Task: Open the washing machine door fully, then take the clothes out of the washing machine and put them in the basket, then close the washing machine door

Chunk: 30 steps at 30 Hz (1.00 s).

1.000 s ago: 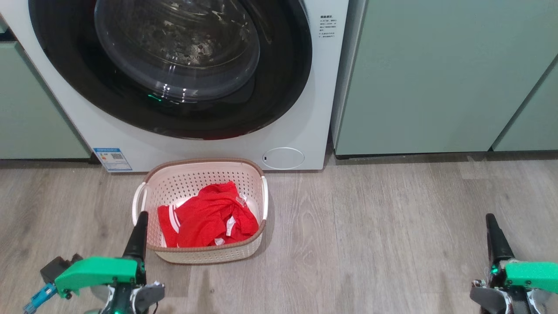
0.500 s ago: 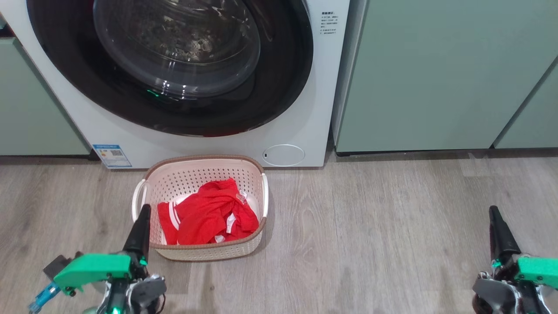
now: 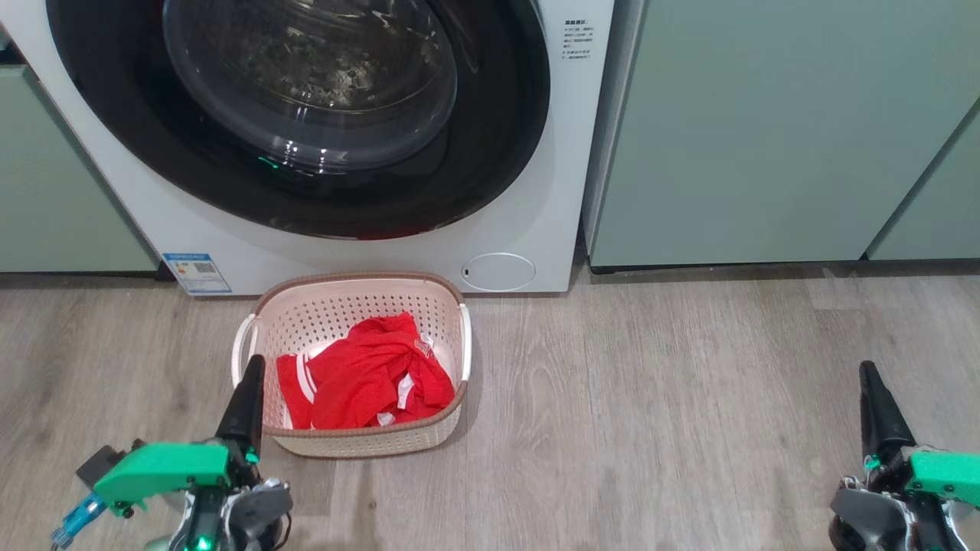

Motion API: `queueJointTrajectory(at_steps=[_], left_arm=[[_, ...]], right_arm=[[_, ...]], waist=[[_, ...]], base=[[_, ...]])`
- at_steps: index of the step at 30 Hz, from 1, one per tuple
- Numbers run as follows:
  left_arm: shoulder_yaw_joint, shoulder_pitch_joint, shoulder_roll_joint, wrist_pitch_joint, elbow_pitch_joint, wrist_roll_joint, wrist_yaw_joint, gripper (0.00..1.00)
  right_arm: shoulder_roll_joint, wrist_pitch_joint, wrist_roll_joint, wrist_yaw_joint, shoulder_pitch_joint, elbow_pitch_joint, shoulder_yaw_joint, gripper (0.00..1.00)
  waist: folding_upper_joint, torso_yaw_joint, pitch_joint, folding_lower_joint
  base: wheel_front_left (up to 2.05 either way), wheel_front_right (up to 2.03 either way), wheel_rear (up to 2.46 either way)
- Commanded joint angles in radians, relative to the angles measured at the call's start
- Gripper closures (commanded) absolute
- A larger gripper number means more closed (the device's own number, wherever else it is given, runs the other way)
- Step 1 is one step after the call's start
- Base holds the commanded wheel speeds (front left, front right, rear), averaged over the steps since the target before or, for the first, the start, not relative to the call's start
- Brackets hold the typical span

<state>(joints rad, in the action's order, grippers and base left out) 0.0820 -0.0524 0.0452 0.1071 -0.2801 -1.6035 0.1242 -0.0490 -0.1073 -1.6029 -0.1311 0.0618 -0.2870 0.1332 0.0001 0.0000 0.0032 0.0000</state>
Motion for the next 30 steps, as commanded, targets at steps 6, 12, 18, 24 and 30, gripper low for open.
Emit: queueJointTrajectory(at_steps=[6,12,18,24,30], left_arm=[[0.032,-0.056,0.005,0.006,0.035,-0.005,0.007,1.00],[0.032,-0.056,0.005,0.006,0.035,-0.005,0.007,1.00],[0.032,-0.056,0.005,0.006,0.035,-0.005,0.007,1.00],[0.032,-0.056,0.005,0.006,0.035,-0.005,0.007,1.00],[0.032,-0.056,0.005,0.006,0.035,-0.005,0.007,1.00]], right_arm=[[-0.001,-0.006,-0.006,0.000,0.046,0.042,-0.019,1.00],[-0.001,-0.006,-0.006,0.000,0.046,0.042,-0.019,1.00],[-0.001,-0.006,-0.006,0.000,0.046,0.042,-0.019,1.00],[-0.001,-0.006,-0.006,0.000,0.046,0.042,-0.019,1.00],[-0.001,-0.006,-0.006,0.000,0.046,0.042,-0.019,1.00]], waist=[[-0.0001,0.000,0.000,0.0000],[-0.0001,0.000,0.000,0.0000],[-0.0001,0.000,0.000,0.0000],[-0.0001,0.000,0.000,0.0000],[-0.0001,0.000,0.000,0.0000]], base=[[0.00,0.00,0.00],[0.00,0.00,0.00],[0.00,0.00,0.00],[0.00,0.00,0.00],[0.00,0.00,0.00]])
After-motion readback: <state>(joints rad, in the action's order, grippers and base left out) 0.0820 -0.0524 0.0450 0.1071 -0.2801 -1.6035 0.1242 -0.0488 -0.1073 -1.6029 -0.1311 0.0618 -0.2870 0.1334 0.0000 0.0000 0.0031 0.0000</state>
